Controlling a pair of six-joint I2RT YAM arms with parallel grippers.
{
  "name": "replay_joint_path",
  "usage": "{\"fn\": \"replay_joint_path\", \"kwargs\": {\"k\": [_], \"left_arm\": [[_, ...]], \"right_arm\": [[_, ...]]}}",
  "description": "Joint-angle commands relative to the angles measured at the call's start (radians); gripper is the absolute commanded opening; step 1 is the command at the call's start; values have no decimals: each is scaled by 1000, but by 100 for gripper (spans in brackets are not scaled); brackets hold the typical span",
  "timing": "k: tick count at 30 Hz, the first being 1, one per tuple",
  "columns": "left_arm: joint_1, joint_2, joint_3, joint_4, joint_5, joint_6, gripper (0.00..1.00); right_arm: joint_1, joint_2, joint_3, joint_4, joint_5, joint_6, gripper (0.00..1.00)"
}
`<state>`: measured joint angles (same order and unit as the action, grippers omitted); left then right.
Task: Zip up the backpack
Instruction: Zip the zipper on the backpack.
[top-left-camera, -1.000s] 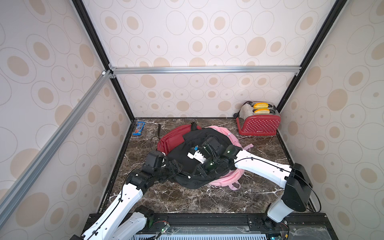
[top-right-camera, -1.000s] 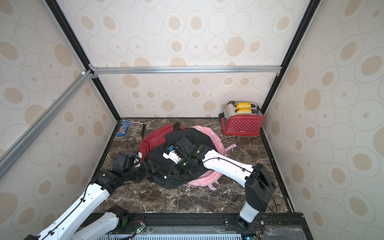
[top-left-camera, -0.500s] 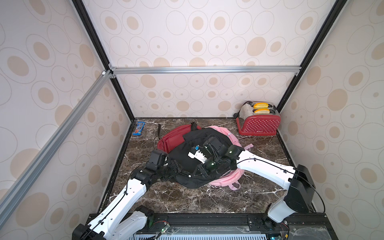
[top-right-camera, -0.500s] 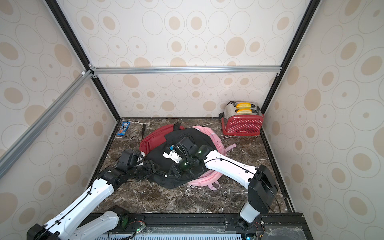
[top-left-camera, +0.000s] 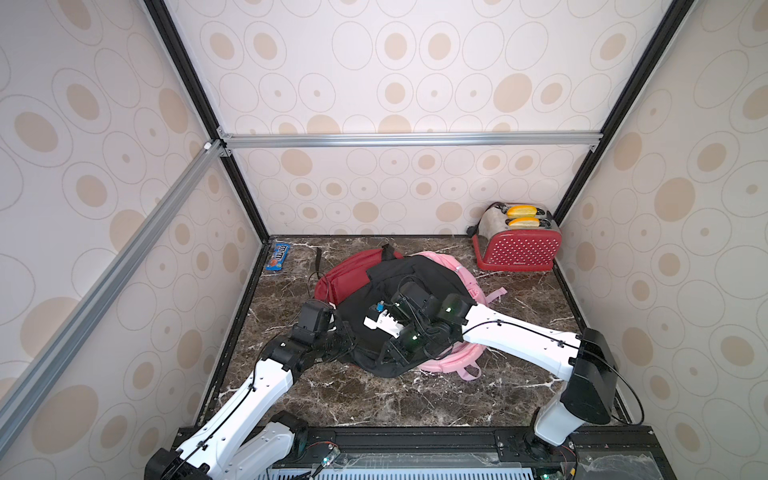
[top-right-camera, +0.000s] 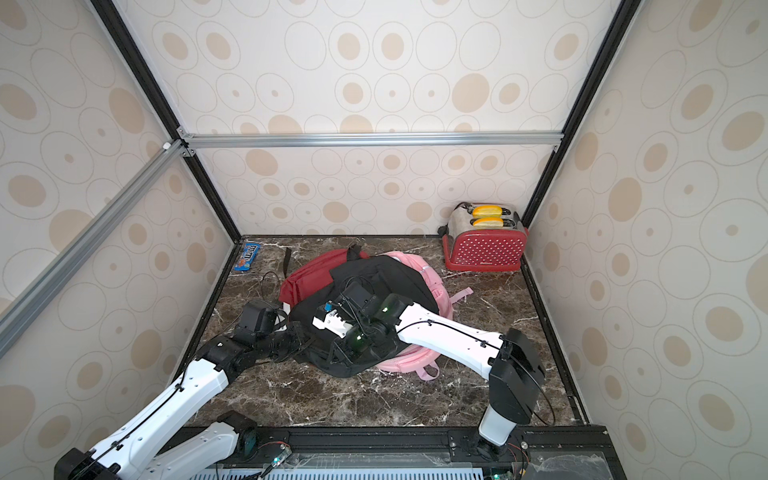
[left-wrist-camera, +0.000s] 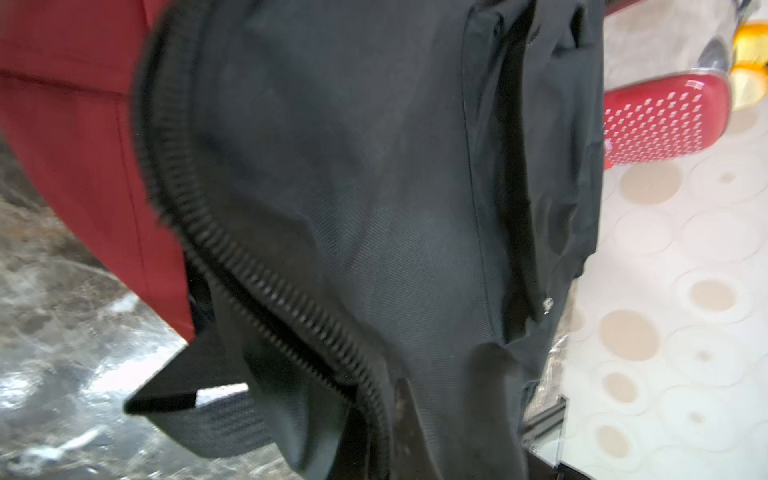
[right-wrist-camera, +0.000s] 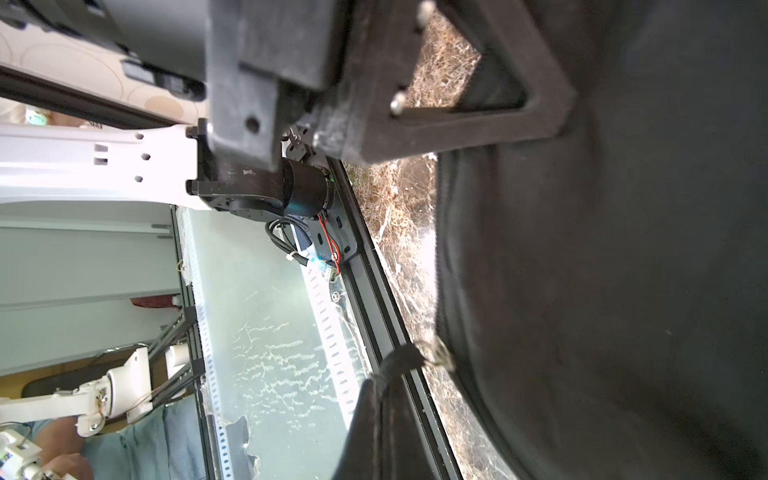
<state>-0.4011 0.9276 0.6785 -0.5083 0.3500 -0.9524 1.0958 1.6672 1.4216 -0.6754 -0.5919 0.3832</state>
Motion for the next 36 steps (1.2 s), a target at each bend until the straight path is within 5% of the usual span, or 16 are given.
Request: {"fn": "replay_joint_path", "kwargs": {"k": [1, 36], "left_arm": [[-3, -17, -3, 45, 1, 8, 0], [-15, -71, -17, 98, -6, 1, 0]], "right_arm": [[24, 23, 51, -41, 23, -17, 0], [31, 197, 322, 98, -234, 73, 0]]}}
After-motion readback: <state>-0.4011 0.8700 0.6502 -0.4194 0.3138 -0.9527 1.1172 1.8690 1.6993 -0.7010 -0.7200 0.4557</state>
